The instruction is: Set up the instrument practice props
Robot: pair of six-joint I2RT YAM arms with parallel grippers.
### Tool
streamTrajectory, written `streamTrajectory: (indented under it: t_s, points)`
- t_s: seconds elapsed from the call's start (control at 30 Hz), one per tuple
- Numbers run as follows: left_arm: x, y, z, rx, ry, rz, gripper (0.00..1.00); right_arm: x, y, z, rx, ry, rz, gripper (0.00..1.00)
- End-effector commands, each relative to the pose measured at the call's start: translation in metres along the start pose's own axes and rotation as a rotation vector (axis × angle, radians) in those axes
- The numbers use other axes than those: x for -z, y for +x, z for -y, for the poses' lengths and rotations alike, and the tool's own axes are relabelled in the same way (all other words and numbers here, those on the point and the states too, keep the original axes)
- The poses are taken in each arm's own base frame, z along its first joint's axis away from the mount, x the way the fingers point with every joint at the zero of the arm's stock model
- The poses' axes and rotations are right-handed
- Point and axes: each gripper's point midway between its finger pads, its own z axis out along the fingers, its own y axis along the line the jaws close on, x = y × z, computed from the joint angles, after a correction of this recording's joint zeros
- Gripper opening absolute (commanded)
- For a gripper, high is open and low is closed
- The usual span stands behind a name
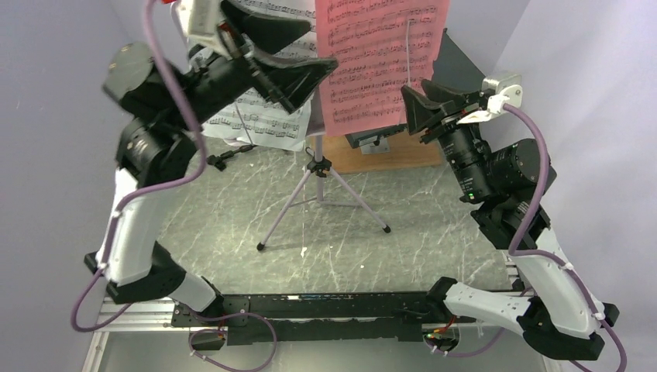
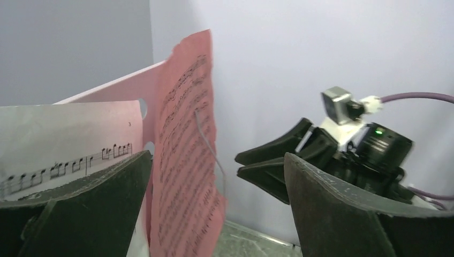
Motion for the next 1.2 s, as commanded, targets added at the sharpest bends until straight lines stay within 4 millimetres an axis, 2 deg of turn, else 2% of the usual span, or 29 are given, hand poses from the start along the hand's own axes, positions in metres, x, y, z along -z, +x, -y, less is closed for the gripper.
streamTrajectory:
  t_s: [0.0,0.1,0.13,0.33,0.5,0.6,0.8,0.9,0.97,1.07,1.17]
  points:
    - [0.044,-0.025,0.025,0.05,0.003,-0.014,1.0,0.011,-0.014,-0.015,-0.103,-0.089,-0.028,0.48]
    - [0.079,-0.017,0.019,0.053,-0.103,-0.078,0.99,0.017,-0.017,-0.029,-0.176,-0.163,-0.055,0.58]
    - [0.097,-0.019,0.019,0.048,-0.146,-0.087,0.99,0.019,-0.019,-0.034,-0.199,-0.19,-0.062,0.6]
    - [0.175,0.004,-0.009,0.045,-0.439,-0.182,0.99,0.024,-0.02,-0.076,-0.361,-0.382,-0.086,0.69]
    - [0.232,0.025,-0.043,0.041,-0.723,-0.215,0.98,0.014,-0.006,-0.12,-0.5,-0.559,-0.137,0.7]
    - [0.253,0.035,-0.057,0.056,-0.842,-0.197,0.96,-0.001,0.008,-0.135,-0.589,-0.582,-0.174,0.69]
    - [0.271,0.056,-0.064,0.103,-0.917,-0.198,0.95,-0.029,0.034,-0.142,-0.733,-0.488,-0.217,0.67]
    - [0.278,0.064,-0.065,0.126,-0.941,-0.195,0.93,-0.04,0.047,-0.143,-0.77,-0.435,-0.223,0.63]
    - [0.278,0.068,-0.062,0.152,-0.928,-0.184,0.87,-0.044,0.056,-0.144,-0.771,-0.403,-0.236,0.6]
    - [0.268,0.068,-0.049,0.198,-0.837,-0.161,0.79,-0.049,0.067,-0.143,-0.735,-0.353,-0.237,0.58]
    - [0.245,0.061,-0.03,0.232,-0.688,-0.13,0.74,-0.052,0.075,-0.142,-0.704,-0.324,-0.23,0.52]
